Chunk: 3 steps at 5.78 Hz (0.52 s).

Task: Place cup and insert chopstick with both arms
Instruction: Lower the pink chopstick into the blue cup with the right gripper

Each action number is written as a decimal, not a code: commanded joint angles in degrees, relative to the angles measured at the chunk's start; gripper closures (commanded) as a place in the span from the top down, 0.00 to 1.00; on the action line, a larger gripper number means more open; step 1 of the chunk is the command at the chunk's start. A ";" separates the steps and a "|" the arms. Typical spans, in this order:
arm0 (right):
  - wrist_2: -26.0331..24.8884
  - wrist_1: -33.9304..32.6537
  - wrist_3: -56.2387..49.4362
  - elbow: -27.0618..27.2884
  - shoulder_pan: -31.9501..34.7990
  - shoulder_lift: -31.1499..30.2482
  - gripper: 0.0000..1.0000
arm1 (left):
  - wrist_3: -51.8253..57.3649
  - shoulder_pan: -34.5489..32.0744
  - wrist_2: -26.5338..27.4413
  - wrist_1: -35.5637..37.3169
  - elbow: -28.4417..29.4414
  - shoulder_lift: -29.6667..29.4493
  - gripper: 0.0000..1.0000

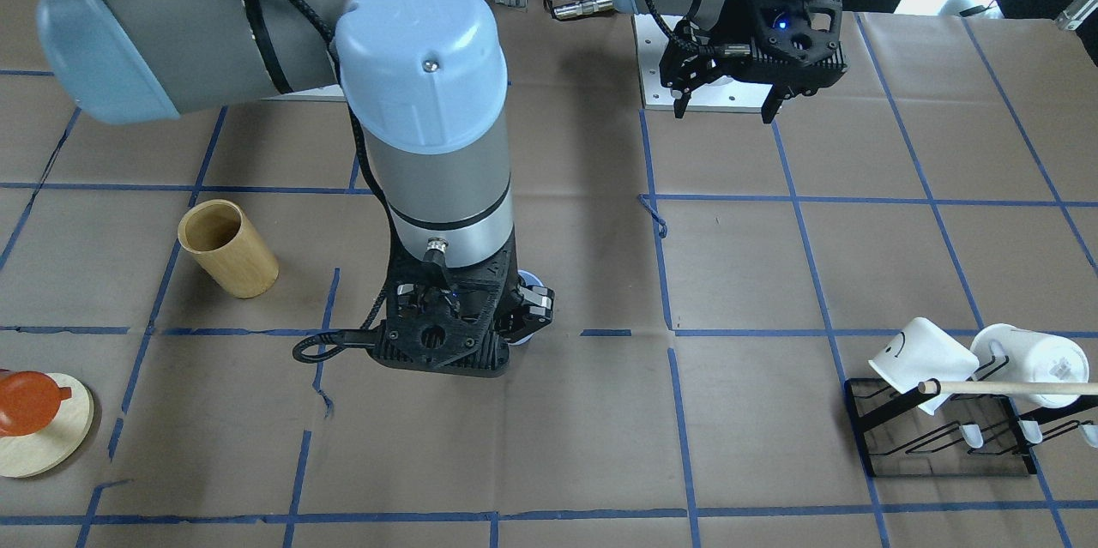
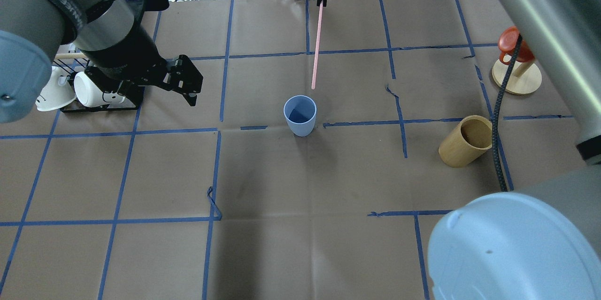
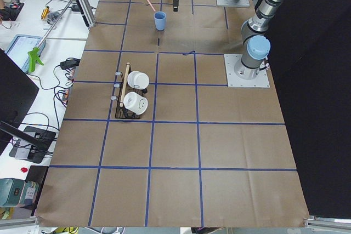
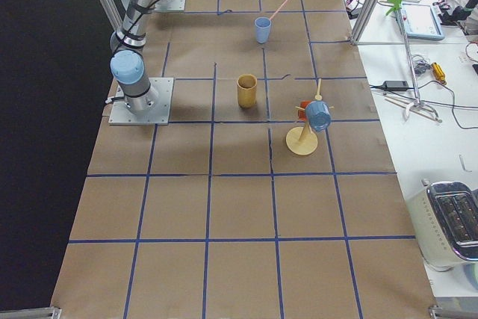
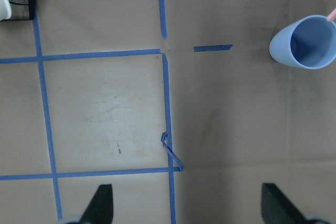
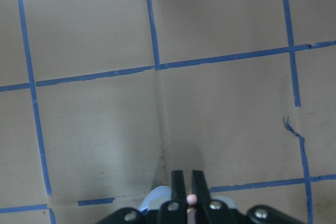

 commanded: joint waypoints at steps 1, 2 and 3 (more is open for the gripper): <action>0.17 -0.25 0.34 3.21 0.50 0.37 0.08 | 0.01 -0.05 0.00 0.11 -0.04 0.01 0.99; 0.26 -0.25 0.25 5.23 0.94 0.37 0.09 | 0.01 0.13 0.00 0.11 -0.04 0.10 0.99; 0.26 -0.60 -0.36 6.03 1.38 0.46 0.58 | 0.01 0.13 0.00 0.02 -0.04 0.19 0.99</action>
